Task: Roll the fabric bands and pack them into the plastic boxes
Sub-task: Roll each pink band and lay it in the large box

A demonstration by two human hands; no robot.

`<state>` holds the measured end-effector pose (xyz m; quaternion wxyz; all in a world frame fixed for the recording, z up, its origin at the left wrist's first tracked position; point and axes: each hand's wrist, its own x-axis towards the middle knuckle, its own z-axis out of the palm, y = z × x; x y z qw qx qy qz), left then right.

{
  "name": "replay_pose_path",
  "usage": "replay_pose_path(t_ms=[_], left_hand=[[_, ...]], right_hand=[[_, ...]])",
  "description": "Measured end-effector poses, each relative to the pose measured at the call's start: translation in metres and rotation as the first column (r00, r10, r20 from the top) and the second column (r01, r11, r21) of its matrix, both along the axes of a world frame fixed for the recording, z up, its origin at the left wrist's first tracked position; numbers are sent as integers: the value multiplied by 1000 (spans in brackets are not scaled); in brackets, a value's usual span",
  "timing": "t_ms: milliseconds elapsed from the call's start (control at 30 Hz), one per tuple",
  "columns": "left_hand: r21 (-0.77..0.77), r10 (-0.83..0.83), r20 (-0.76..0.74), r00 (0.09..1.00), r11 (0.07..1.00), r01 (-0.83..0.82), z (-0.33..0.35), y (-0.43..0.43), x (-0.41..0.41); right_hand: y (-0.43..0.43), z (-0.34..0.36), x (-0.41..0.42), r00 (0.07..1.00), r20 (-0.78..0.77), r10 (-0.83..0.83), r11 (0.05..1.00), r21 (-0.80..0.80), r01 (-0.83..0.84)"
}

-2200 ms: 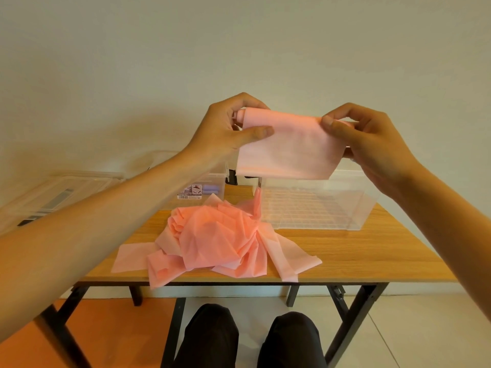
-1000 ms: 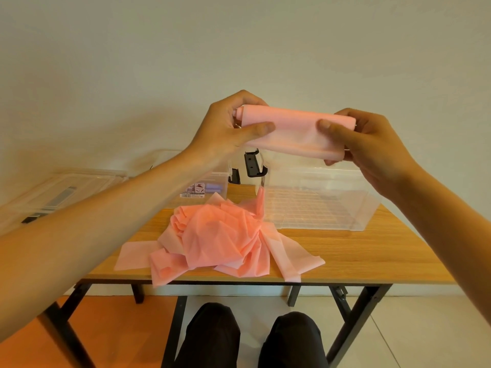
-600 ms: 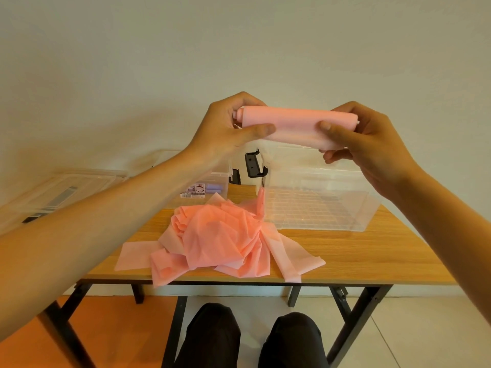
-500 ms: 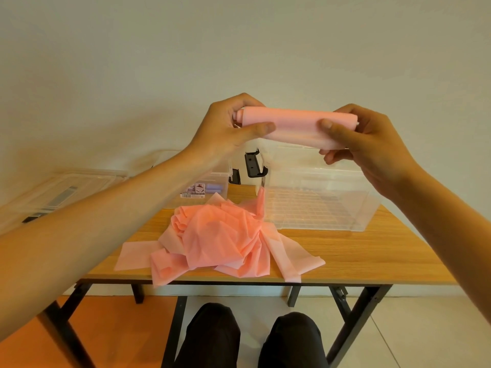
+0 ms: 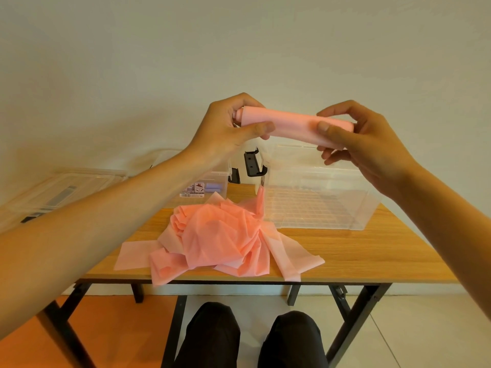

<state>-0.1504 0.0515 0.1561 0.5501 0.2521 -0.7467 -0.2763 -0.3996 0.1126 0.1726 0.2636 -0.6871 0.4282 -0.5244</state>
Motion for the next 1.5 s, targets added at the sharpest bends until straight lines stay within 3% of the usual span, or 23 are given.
replay_pose_path(t_ms=[500, 833, 1133, 1333, 1500], left_hand=[[6, 34, 19, 999, 999, -34, -5, -10, 2], [63, -4, 21, 1000, 998, 3, -10, -30, -11], [78, -3, 192, 981, 997, -13, -3, -92, -38], [102, 11, 272, 962, 994, -40, -1, -139, -55], [-5, 73, 393, 917, 997, -77, -4, -169, -68]], right_hand=[[-2, -1, 0, 996, -92, 8, 1000, 9, -7], [-30, -4, -12, 903, -398, -164, 980, -166, 105], [-97, -2, -47, 822, -526, -218, 973, -178, 145], [-146, 1, -67, 821, -538, -191, 981, -138, 137], [-185, -7, -78, 804, -576, -148, 989, -80, 124]])
